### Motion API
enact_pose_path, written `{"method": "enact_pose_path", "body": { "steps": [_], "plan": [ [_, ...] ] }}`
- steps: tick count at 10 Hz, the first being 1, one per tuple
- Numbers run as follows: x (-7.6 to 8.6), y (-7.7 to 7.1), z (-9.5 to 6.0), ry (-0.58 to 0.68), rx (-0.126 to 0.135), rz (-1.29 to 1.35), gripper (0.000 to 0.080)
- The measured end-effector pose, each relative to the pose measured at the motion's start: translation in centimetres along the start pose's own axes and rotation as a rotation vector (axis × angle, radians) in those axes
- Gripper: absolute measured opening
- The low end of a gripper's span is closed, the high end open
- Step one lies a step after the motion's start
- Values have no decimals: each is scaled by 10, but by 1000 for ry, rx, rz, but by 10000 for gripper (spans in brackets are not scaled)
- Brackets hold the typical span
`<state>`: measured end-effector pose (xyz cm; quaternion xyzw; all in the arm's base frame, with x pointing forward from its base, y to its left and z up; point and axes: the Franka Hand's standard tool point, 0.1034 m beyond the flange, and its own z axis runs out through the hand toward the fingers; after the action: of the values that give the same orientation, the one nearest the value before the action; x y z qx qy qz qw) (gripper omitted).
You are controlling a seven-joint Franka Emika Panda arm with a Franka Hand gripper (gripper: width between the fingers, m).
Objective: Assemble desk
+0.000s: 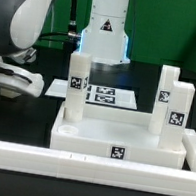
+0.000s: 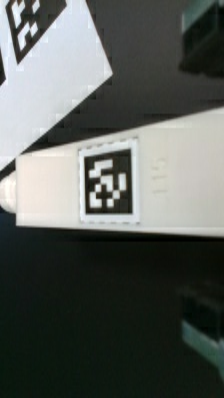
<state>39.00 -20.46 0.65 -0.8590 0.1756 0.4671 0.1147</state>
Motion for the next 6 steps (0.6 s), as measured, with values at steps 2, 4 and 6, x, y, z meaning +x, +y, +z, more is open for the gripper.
{"method": "enact_pose_path", "body": {
  "steps": [2, 4, 6],
  "plan": [
    [0, 0, 0, 0, 0, 0, 426],
    [0, 0, 0, 1, 0, 0, 288],
    [-3, 1, -9, -4, -55, -28, 288]
  ]
}}
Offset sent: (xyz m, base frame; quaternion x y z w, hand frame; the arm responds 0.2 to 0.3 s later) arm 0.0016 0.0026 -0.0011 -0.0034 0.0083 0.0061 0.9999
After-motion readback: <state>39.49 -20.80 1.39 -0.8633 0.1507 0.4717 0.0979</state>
